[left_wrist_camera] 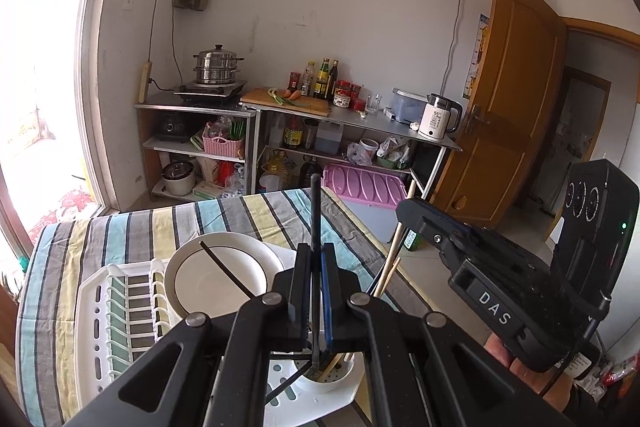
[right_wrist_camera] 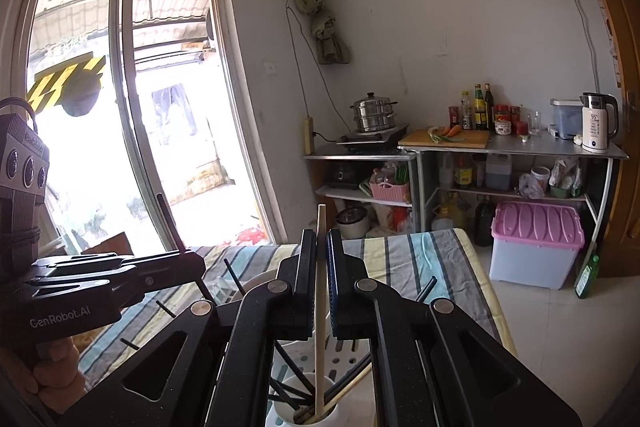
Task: Organize utensils
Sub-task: 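Lower both chopsticks into the white cup, then open both tools and pull them up out of the cup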
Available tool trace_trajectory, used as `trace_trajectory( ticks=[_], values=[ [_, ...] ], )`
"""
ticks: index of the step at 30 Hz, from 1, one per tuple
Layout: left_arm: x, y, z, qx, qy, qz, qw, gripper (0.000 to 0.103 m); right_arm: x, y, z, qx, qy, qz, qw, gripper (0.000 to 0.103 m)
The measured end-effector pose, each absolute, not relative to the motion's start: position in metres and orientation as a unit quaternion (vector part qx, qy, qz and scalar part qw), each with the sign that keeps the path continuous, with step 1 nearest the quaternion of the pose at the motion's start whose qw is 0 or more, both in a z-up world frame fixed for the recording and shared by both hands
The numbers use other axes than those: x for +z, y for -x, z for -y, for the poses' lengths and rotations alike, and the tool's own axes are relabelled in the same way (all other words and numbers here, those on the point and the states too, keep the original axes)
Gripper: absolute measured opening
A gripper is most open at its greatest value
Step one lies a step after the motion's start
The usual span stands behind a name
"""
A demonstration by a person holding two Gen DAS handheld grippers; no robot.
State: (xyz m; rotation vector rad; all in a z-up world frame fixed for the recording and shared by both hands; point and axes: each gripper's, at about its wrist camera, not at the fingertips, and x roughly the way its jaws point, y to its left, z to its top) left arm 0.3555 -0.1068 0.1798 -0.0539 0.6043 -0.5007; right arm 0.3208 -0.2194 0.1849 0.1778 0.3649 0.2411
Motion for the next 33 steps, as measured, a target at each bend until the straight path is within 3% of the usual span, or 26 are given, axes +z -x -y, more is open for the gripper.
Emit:
trace_trajectory(
  ticks=[14,26,29,33],
  values=[
    [0.144,-0.361,0.103,-0.231,0.015,-0.324,0.917,0.005,0.142,-0.324,0.218,0.111,-0.085,-0.234,0.962,0.005],
    [0.139,-0.356,0.095,-0.216,0.009,-0.325,0.921,0.007,0.144,-0.321,0.225,0.102,-0.085,-0.248,0.96,0.006],
    [0.14,-0.35,0.094,-0.216,0.011,-0.325,0.921,0.007,0.145,-0.316,0.227,0.104,-0.083,-0.246,0.96,0.014],
    [0.143,-0.339,0.093,-0.212,0.008,-0.317,0.924,0.007,0.146,-0.305,0.226,0.108,-0.081,-0.244,0.96,0.015]
  ],
)
